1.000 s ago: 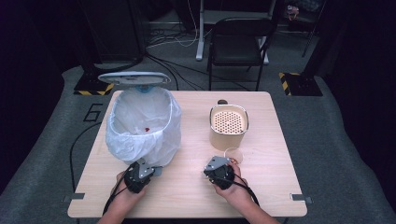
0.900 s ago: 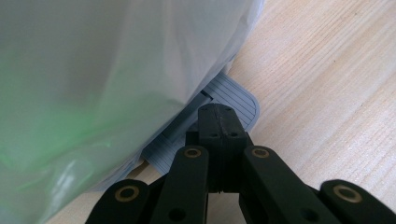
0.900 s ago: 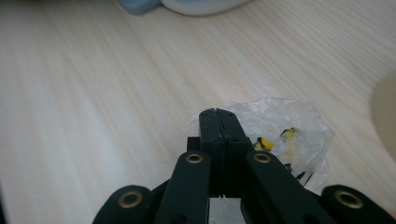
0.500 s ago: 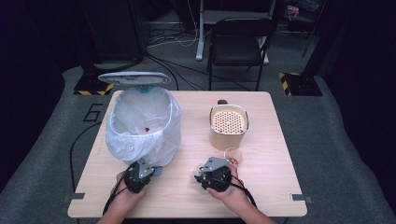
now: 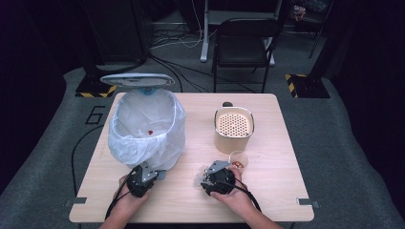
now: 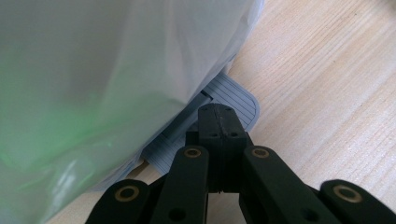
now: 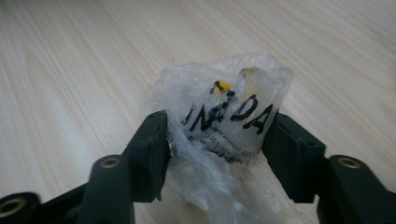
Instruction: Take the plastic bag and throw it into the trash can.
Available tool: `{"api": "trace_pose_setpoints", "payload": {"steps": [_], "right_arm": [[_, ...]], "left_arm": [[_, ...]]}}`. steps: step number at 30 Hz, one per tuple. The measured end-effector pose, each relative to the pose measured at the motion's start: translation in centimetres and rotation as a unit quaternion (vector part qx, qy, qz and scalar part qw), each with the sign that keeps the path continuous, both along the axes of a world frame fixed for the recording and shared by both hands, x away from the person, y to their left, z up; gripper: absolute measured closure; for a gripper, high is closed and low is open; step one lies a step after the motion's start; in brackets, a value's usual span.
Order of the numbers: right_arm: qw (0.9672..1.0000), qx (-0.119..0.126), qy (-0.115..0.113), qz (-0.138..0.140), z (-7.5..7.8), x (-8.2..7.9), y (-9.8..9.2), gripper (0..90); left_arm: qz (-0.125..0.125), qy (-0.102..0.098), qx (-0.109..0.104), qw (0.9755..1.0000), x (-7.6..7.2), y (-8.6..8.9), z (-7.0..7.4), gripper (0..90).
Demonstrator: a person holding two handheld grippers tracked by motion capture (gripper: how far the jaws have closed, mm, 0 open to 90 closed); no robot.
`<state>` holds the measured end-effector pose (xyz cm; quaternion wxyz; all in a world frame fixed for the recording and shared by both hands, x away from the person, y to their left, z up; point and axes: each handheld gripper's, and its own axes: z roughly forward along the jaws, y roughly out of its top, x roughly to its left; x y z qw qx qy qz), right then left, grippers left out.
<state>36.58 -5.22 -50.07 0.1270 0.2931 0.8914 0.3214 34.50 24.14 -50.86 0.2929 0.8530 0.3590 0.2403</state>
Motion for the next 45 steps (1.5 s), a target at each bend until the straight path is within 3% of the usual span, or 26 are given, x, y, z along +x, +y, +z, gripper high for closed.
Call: {"api": "trace_pose_setpoints", "payload": {"steps": [3, 7, 10, 11, 16, 21, 33, 38, 45], "right_arm": [[1.0000, 0.004, -0.002, 0.007, 0.1, -0.1, 0.1, 60.0], [0.9996, 0.010, -0.013, 0.023, 0.9, -0.4, 0.3, 66.0], [0.9991, 0.014, -0.021, 0.035, 1.9, -0.6, 0.3, 66.8], [0.9992, 0.022, -0.016, 0.029, 2.4, -0.8, 0.4, 66.8], [0.9980, 0.032, -0.010, 0.053, 4.8, -1.1, 0.7, 66.8], [0.9968, 0.048, -0.014, 0.062, 7.6, -1.0, 0.9, 66.7], [0.9939, 0.074, -0.028, 0.078, 13.7, 0.0, 1.1, 66.8], [0.9925, 0.079, -0.039, 0.085, 16.3, 1.0, 1.4, 66.7], [0.9917, 0.081, -0.047, 0.088, 18.3, 2.1, 2.0, 66.7]], "left_arm": [[0.000, 0.000, 0.000, 1.0000, 0.0, 0.0, 0.0, 90.0], [0.000, -0.001, 0.000, 1.0000, 0.0, 0.0, 0.0, 90.0], [0.000, -0.001, 0.000, 1.0000, 0.0, 0.0, 0.0, 90.0], [0.000, -0.001, 0.000, 1.0000, 0.0, 0.0, 0.0, 90.0], [-0.004, -0.001, 0.005, 1.0000, 0.1, 0.1, 0.1, 90.0], [-0.005, -0.001, 0.006, 1.0000, 0.1, 0.1, 0.1, 90.0], [0.000, 0.009, -0.003, 1.0000, 0.1, 0.0, 0.1, 90.0], [-0.004, 0.000, 0.005, 1.0000, 0.1, 0.1, 0.1, 90.0], [-0.004, -0.001, 0.007, 1.0000, 0.1, 0.1, 0.1, 90.0]]}}
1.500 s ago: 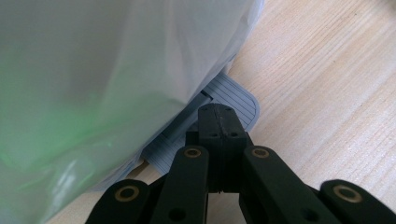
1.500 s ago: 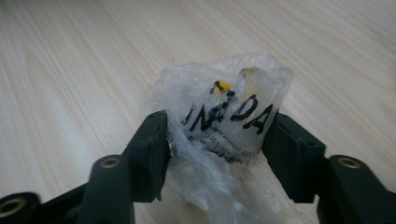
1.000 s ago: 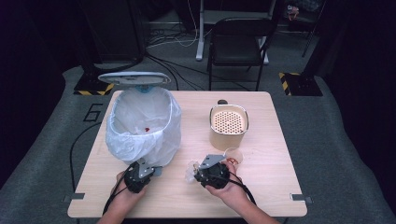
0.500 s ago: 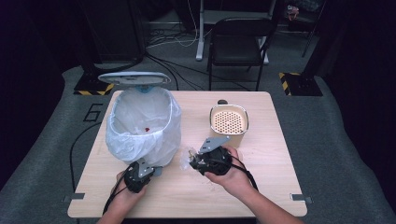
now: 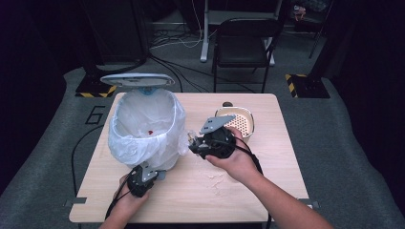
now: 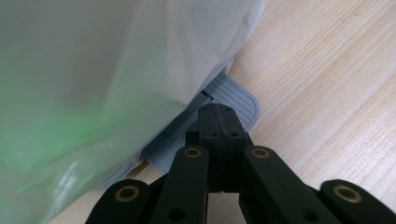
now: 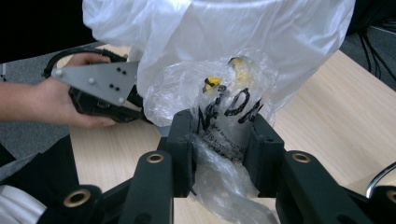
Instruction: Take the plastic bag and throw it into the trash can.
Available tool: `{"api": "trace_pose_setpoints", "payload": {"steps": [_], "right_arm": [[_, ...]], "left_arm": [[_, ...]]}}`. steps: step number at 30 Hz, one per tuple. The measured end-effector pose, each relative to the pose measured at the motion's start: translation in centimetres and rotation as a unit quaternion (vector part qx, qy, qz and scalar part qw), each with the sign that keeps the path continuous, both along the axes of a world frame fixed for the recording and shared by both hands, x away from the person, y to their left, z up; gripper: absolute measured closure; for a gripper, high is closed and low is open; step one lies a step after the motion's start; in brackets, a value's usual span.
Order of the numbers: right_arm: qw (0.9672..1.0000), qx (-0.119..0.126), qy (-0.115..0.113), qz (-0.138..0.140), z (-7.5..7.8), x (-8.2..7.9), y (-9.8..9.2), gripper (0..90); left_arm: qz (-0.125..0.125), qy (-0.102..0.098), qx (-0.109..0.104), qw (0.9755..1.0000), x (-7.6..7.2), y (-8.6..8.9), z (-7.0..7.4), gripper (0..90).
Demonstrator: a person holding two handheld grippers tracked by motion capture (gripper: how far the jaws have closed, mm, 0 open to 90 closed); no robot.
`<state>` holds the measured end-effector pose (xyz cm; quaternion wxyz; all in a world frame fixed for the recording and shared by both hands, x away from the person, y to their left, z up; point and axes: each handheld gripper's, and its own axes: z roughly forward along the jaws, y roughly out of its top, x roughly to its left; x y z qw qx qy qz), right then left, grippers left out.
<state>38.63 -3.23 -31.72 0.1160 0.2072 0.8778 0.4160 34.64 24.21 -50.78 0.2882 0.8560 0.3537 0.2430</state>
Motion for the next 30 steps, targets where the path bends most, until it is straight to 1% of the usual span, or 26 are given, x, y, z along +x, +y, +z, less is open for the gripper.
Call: {"api": "trace_pose_setpoints", "payload": {"steps": [2, 3, 5, 8, 10, 12, 14, 16, 18, 21, 22, 23, 25, 27, 30], "right_arm": [[1.0000, 0.001, 0.000, 0.002, 0.4, 0.3, 0.2, 66.7], [1.0000, 0.001, -0.002, 0.004, 0.6, 0.5, 0.3, 66.7], [1.0000, -0.001, -0.001, 0.001, 1.0, 0.6, 0.4, 66.7], [1.0000, 0.003, -0.004, 0.006, 1.7, 1.0, 0.6, 66.7], [1.0000, 0.003, -0.001, 0.007, 2.4, 1.2, 1.0, 66.8], [1.0000, 0.005, 0.000, 0.008, 2.7, 1.4, 1.1, 66.7], [0.9999, 0.007, -0.003, 0.013, 3.1, 1.7, 1.3, 66.8], [0.9999, 0.011, 0.001, 0.012, 3.4, 1.8, 1.6, 66.8], [0.9998, 0.012, -0.003, 0.013, 3.8, 2.0, 1.9, 66.7], [0.9997, 0.016, -0.004, 0.017, 4.2, 2.4, 2.6, 66.7], [0.9997, 0.018, -0.008, 0.017, 4.4, 2.6, 3.2, 66.7], [0.9997, 0.018, -0.008, 0.017, 4.4, 2.6, 3.2, 66.7], [0.9995, 0.022, -0.015, 0.019, 4.6, 2.9, 3.8, 66.7], [0.9994, 0.022, -0.014, 0.020, 4.7, 3.2, 4.5, 66.8], [0.9993, 0.023, -0.018, 0.023, 4.9, 3.6, 5.5, 66.7]], "left_arm": [[0.001, -0.001, 0.003, 1.0000, 0.0, 0.0, 0.0, 90.0], [-0.001, 0.001, -0.001, 1.0000, 0.0, 0.0, 0.0, 90.0], [-0.001, 0.002, 0.000, 1.0000, 0.0, 0.0, 0.0, 90.0], [-0.001, 0.001, 0.000, 1.0000, 0.0, 0.0, 0.0, 90.0], [-0.003, 0.006, 0.001, 1.0000, 0.1, 0.1, 0.1, 90.0], [-0.001, 0.000, -0.001, 1.0000, 0.1, 0.0, 0.0, 90.0], [-0.001, 0.001, -0.001, 1.0000, 0.0, 0.0, 0.0, 90.0], [-0.001, 0.001, -0.001, 1.0000, 0.0, 0.0, 0.0, 90.0], [-0.001, 0.001, -0.001, 1.0000, 0.0, 0.0, 0.0, 90.0], [-0.001, 0.001, 0.000, 1.0000, 0.0, 0.0, 0.0, 90.0], [-0.001, 0.001, 0.000, 1.0000, 0.0, 0.0, 0.0, 90.0], [-0.002, 0.001, 0.000, 1.0000, 0.1, 0.0, 0.0, 90.0], [-0.002, 0.001, 0.001, 1.0000, 0.0, 0.0, 0.0, 90.0], [-0.003, 0.001, 0.002, 1.0000, 0.0, 0.0, 0.0, 90.0], [0.005, 0.006, -0.003, 1.0000, -0.1, 0.0, 0.0, 90.0]]}}
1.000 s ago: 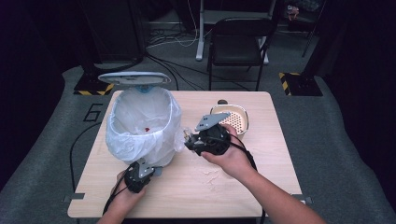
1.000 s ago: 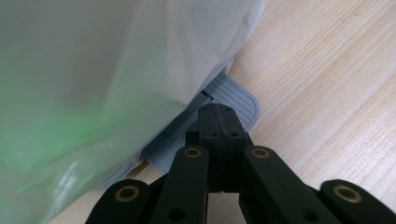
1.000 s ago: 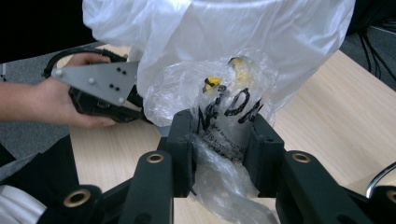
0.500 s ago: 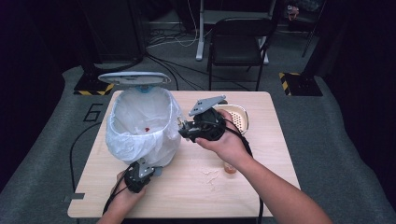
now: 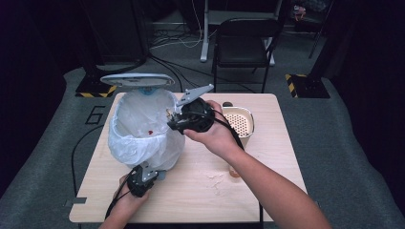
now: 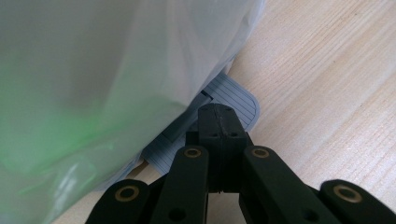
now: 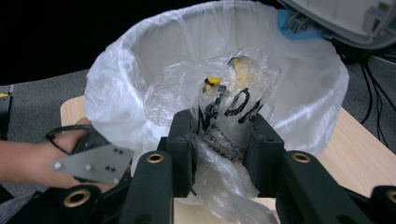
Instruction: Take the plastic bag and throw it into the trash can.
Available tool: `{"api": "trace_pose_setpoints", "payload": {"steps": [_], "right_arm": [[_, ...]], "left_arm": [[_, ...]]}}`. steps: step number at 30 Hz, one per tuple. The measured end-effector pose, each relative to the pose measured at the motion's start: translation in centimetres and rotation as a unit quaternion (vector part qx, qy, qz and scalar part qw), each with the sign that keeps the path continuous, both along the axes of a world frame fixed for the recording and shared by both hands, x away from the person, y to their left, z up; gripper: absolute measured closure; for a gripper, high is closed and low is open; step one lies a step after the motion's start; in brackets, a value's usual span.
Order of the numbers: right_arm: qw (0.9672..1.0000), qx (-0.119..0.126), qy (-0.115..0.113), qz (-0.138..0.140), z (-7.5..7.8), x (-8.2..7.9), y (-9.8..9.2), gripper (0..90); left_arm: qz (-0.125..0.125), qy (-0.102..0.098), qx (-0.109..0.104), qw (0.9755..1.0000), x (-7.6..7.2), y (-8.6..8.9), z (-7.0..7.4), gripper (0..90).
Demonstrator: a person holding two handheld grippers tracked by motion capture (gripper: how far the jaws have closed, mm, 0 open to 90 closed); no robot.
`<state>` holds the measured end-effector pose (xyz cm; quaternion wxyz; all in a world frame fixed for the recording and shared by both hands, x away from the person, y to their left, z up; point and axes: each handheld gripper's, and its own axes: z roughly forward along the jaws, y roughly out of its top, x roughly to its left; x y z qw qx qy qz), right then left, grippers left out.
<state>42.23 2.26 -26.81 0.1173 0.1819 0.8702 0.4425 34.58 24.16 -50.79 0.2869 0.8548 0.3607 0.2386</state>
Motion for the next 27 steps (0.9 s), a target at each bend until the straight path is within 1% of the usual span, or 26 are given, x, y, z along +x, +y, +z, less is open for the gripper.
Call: {"api": "trace_pose_setpoints", "payload": {"steps": [1, 3, 6, 10, 11, 12, 13, 16, 17, 19, 22, 24, 25, 26, 27], "right_arm": [[1.0000, 0.000, -0.003, 0.002, 0.1, 0.1, 0.3, 66.7], [1.0000, 0.001, -0.004, 0.003, 0.2, 0.2, 0.9, 66.7], [0.9999, 0.007, -0.008, 0.006, 0.4, 0.5, 1.7, 66.7], [0.9999, 0.005, -0.010, 0.009, 0.6, 0.7, 2.9, 66.7], [0.9999, 0.005, -0.012, 0.010, 0.6, 0.8, 3.2, 66.7], [0.9998, 0.003, -0.013, 0.011, 0.7, 0.9, 3.8, 66.6], [0.9998, 0.003, -0.013, 0.011, 0.7, 0.9, 3.8, 66.6], [0.9997, 0.000, -0.021, 0.015, 0.6, 0.9, 5.0, 66.6], [0.9997, 0.000, -0.021, 0.015, 0.6, 0.9, 5.0, 66.6], [0.9995, 0.001, -0.028, 0.018, 0.5, 1.0, 5.5, 66.6], [0.9993, 0.002, -0.030, 0.020, 0.4, 1.0, 6.3, 66.5], [0.9991, -0.001, -0.039, 0.020, 0.2, 1.0, 6.9, 66.4], [0.9989, -0.002, -0.042, 0.019, 0.1, 1.1, 7.2, 66.4], [0.9988, -0.005, -0.046, 0.016, 0.0, 1.2, 7.6, 66.4], [0.9987, -0.008, -0.047, 0.016, -0.2, 1.2, 7.8, 66.3]], "left_arm": [[0.003, 0.002, -0.006, 1.0000, 0.0, -0.1, -0.1, 90.0], [0.002, 0.001, -0.007, 1.0000, 0.0, 0.0, -0.1, 90.0], [0.002, 0.003, -0.006, 1.0000, 0.0, 0.0, 0.0, 90.0], [0.001, 0.004, -0.006, 1.0000, 0.0, 0.0, 0.0, 90.0], [-0.002, 0.010, -0.004, 0.9999, 0.0, 0.0, 0.1, 90.0], [-0.001, 0.009, -0.004, 0.9999, 0.0, 0.0, 0.1, 90.0], [-0.001, 0.009, -0.005, 0.9999, 0.0, 0.0, 0.1, 90.0], [-0.002, 0.012, -0.003, 0.9999, 0.0, 0.0, 0.1, 90.0], [-0.002, 0.012, -0.004, 0.9999, 0.0, 0.0, 0.1, 90.0], [-0.002, 0.013, -0.004, 0.9999, 0.0, 0.0, 0.1, 90.0], [-0.002, 0.013, -0.004, 0.9999, 0.0, 0.0, 0.1, 90.0], [-0.003, 0.013, -0.003, 0.9999, 0.0, 0.0, 0.1, 90.0], [0.003, 0.003, -0.007, 1.0000, 0.0, -0.1, 0.0, 90.0], [-0.003, 0.013, -0.003, 0.9999, 0.0, 0.0, 0.1, 90.0], [0.003, 0.003, -0.004, 1.0000, 0.0, -0.1, 0.0, 90.0]]}}
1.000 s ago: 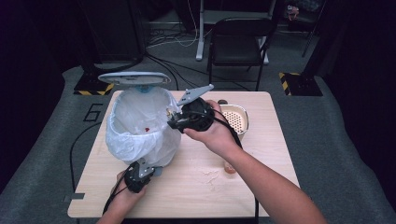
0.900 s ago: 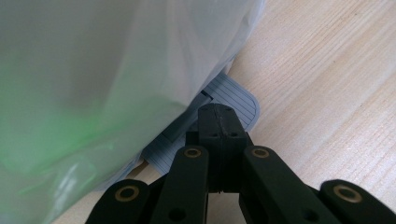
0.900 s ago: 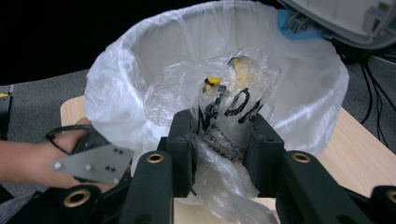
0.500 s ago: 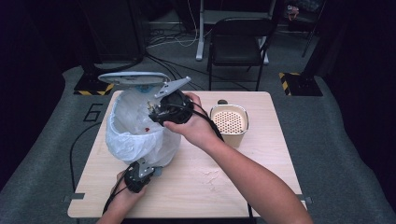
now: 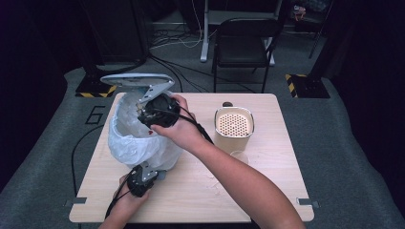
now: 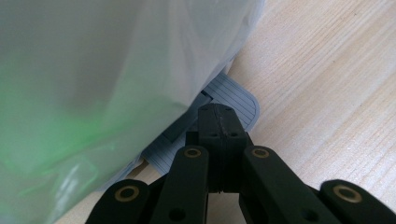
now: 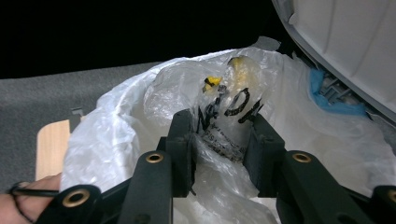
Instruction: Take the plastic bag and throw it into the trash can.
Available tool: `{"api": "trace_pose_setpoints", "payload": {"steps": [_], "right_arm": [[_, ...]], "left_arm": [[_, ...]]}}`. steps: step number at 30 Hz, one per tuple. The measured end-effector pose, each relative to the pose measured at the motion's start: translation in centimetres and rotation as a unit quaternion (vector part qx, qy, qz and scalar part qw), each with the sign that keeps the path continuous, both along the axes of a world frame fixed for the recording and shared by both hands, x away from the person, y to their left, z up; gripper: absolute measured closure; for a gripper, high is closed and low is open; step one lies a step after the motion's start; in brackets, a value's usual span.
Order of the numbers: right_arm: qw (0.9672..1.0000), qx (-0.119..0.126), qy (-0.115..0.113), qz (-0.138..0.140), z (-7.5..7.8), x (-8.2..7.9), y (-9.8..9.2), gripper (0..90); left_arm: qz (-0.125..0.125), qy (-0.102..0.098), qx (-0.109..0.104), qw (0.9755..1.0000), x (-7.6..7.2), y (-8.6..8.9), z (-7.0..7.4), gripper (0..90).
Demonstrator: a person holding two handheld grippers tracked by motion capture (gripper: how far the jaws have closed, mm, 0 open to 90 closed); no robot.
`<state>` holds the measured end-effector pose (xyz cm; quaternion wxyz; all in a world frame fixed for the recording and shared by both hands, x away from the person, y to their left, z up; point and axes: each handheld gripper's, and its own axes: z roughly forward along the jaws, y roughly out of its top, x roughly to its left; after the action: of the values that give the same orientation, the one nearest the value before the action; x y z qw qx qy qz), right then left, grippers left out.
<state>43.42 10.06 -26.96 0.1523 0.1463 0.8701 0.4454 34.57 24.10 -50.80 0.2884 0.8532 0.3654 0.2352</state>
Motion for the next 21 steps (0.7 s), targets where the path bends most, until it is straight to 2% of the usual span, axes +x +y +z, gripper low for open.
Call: {"api": "trace_pose_setpoints", "payload": {"steps": [6, 7, 8, 9, 10, 11, 12, 13, 15, 17, 18, 19, 21], "right_arm": [[0.9997, -0.016, -0.018, -0.009, -0.9, 0.4, 1.4, 62.7], [0.9994, -0.021, -0.024, -0.011, -1.2, 0.4, 1.7, 58.7], [0.9990, -0.026, -0.035, -0.008, -1.5, 0.6, 2.0, 51.9], [0.9990, -0.031, -0.032, -0.008, -1.7, 0.5, 2.2, 47.8], [0.9985, -0.031, -0.045, -0.003, -1.9, 0.5, 2.3, 43.4], [0.9986, -0.031, -0.043, -0.007, -2.0, 0.2, 2.3, 40.2], [0.9986, -0.029, -0.044, -0.007, -2.1, 0.0, 2.3, 37.7], [0.9984, -0.028, -0.050, -0.004, -2.1, -0.1, 2.2, 37.0], [0.9988, -0.024, -0.043, -0.005, -2.0, -0.2, 1.9, 36.2], [0.9991, -0.019, -0.038, -0.008, -1.8, -0.3, 1.4, 36.2], [0.9992, -0.014, -0.036, -0.010, -1.7, -0.4, 1.0, 37.0], [0.9993, -0.013, -0.035, -0.010, -1.6, -0.4, 0.7, 37.6], [0.9994, -0.011, -0.031, -0.007, -1.3, -0.6, -0.3, 39.7]], "left_arm": [[-0.002, 0.001, -0.001, 1.0000, 0.0, 0.0, 0.0, 90.0], [-0.007, 0.009, 0.001, 0.9999, 0.0, 0.1, 0.1, 90.0], [-0.007, 0.009, 0.001, 0.9999, 0.0, 0.1, 0.1, 90.0], [-0.007, 0.009, 0.001, 0.9999, 0.0, 0.1, 0.2, 90.0], [-0.007, 0.009, 0.001, 0.9999, 0.0, 0.1, 0.1, 90.0], [-0.007, 0.009, 0.001, 0.9999, 0.0, 0.1, 0.1, 90.0], [-0.001, 0.001, -0.001, 1.0000, 0.0, 0.0, 0.0, 90.0], [-0.007, 0.009, 0.001, 0.9999, 0.0, 0.1, 0.1, 90.0], [-0.001, -0.001, -0.002, 1.0000, 0.0, 0.0, 0.0, 90.0], [-0.006, 0.009, 0.001, 0.9999, 0.0, 0.1, 0.1, 90.0], [0.000, -0.001, 0.000, 1.0000, 0.0, 0.0, 0.0, 90.0], [-0.006, 0.010, 0.001, 0.9999, 0.0, 0.1, 0.1, 90.0], [-0.004, 0.005, -0.001, 1.0000, 0.0, 0.1, 0.1, 90.0]]}}
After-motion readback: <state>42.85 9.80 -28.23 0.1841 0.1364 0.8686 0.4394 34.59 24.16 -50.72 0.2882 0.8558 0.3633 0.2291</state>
